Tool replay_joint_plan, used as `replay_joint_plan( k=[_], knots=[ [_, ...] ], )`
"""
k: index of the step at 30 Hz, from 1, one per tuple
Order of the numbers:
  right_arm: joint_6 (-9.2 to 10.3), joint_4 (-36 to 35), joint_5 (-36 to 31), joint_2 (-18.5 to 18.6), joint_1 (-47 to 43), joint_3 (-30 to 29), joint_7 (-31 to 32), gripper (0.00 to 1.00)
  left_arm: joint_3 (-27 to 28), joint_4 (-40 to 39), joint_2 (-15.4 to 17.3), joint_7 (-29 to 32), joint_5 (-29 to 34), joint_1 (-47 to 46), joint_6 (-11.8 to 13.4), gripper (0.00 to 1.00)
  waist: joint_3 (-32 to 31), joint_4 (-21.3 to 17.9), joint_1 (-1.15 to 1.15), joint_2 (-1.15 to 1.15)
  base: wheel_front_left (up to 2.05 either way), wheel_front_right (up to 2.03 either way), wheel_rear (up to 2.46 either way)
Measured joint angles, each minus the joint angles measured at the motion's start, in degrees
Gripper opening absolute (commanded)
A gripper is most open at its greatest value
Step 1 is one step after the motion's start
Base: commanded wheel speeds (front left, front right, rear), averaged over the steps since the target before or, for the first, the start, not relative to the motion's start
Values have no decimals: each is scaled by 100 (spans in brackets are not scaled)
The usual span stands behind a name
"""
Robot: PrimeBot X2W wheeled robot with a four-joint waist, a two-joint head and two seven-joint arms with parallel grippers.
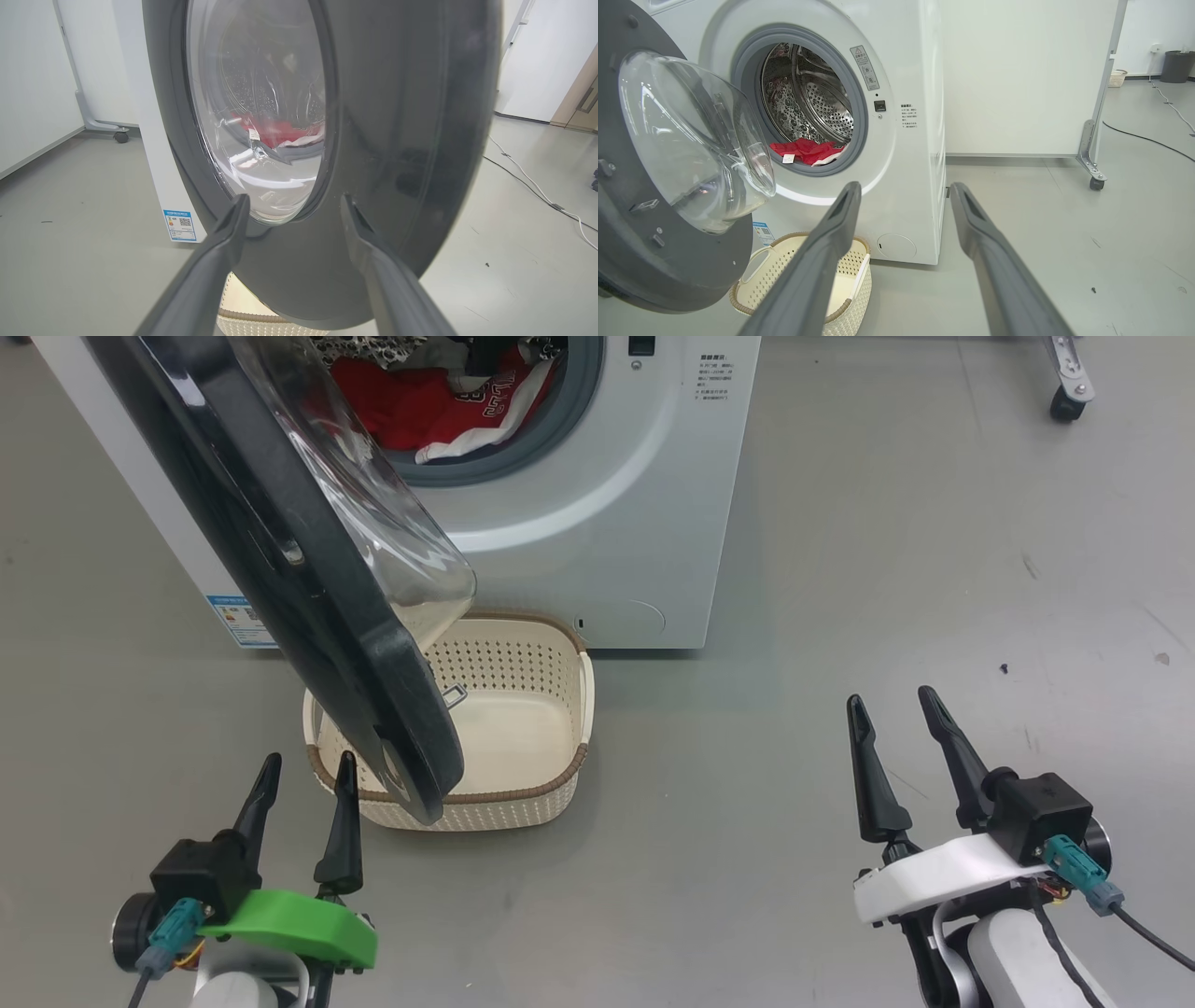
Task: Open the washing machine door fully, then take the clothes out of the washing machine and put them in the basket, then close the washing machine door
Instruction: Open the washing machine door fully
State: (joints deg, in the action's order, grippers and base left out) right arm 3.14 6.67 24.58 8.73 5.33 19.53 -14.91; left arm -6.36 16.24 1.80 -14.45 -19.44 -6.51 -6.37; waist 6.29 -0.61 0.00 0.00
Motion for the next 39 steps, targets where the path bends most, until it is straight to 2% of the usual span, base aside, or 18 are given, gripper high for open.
replay_joint_plan(
  k=[6, 7, 8, 9, 26, 32, 39],
  knots=[
    [-26, 38, -31, -45, -2, -35, 0, 100, -3, 1, 0, 0, 4, 2, 0, 100, -20, -1, 0, 0, 0, 0, 0],
    [-55, 44, -46, -58, -3, -40, 0, 100, -13, 4, 1, 0, 5, 2, -1, 53, -25, -2, 0, 0, 0, 0, 0],
    [-56, 51, -56, -71, -3, -42, 0, 100, -31, 18, 1, 0, 5, 4, -1, 15, -30, -3, 0, 0, 0, 0, 0],
    [-71, 56, -56, -82, -5, -44, 0, 100, -47, 29, 1, 0, 5, 5, -7, 0, -35, -5, 0, 0, 0, 0, 0],
    [-207, 162, -156, -156, -88, -160, 0, 100, -63, -7, 1, 0, 8, 11, -47, 0, -71, -10, 0, 0, 0, 0, 0],
    [-253, 208, -209, -209, -90, -204, 0, 100, 116, -292, 19, 0, 230, -2, -21, 0, -65, 6, 0, 0, 0, 0, 0],
    [-256, 216, -202, -299, -104, -343, 0, 100, 505, -862, 15, 0, 3, -382, 37, 0, -22, 50, 0, 0, 0, 0, 0]
  ],
)
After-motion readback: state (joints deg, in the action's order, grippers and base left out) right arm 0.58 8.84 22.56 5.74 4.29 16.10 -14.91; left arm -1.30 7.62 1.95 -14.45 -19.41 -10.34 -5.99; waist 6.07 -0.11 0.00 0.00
